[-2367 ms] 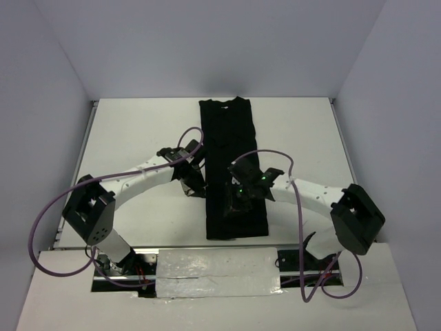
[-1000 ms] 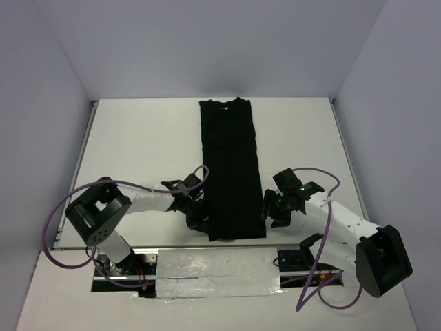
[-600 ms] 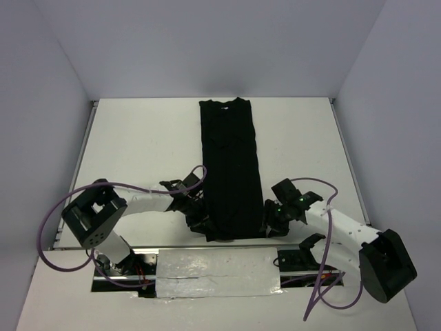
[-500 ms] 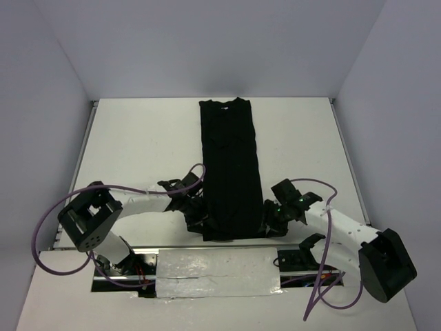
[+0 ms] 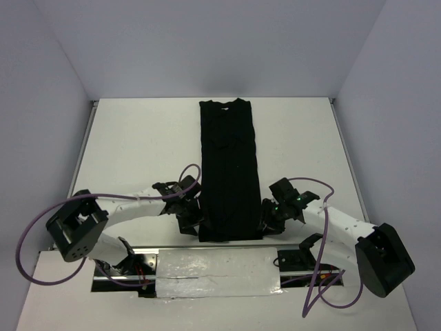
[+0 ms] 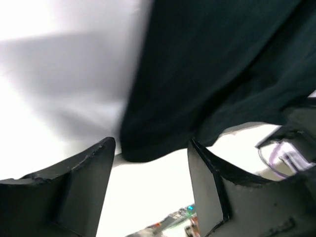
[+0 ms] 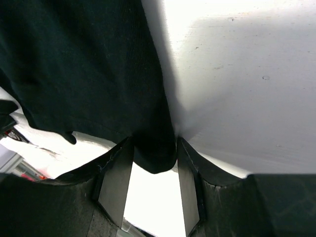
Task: Fold and stack the t-shirts
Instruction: Fold the tshirt
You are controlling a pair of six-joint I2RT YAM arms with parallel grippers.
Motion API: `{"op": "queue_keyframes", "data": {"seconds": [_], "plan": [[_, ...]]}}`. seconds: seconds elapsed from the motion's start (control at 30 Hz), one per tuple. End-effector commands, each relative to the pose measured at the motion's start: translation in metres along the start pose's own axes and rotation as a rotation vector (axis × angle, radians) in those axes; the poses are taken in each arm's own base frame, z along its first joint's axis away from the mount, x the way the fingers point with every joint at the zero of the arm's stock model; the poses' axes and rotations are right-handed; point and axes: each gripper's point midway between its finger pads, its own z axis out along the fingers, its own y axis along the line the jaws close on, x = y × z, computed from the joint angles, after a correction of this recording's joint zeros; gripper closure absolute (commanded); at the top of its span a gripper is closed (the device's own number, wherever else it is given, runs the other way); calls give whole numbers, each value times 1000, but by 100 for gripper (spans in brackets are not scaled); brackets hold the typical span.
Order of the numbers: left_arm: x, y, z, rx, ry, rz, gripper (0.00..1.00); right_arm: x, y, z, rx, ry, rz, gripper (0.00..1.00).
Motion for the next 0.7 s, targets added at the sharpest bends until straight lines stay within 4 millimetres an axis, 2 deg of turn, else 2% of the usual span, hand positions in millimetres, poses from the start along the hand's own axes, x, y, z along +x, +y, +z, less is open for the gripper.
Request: {"op": "queue_keyframes", "data": {"seconds": [0.0,0.03,0.13,0.2,0.27,0.3,0.33,0.43,0.67], "plan": [[-6,21,-22,-121,-90,-15,25,0,-17,6,62,-23,-21,52],[-13,21,-28,-133,-134,-21,25,1,-17,6,60,-24,-21,51],[-10,31,-36,-164,-149,-37,25,2,-18,6,61,-25,-21,51],[-6,30,-39,-135,-153,-38,25,3,-19,6,66,-21,-24,51],[0,35,-34,-118,-127,-48,25,3,-19,5,66,-23,-29,51],[0,30,-30,-85,-123,-42,26,2,-19,5,65,-27,-27,51],[5,36,-23,-84,-102,-41,30,3,-19,5,65,-27,-31,51],[12,27,-8,-12,-66,-24,35,2,-18,3,58,-32,-28,50],[17,21,17,-2,-43,0,36,4,-16,2,40,-37,-32,52]]}}
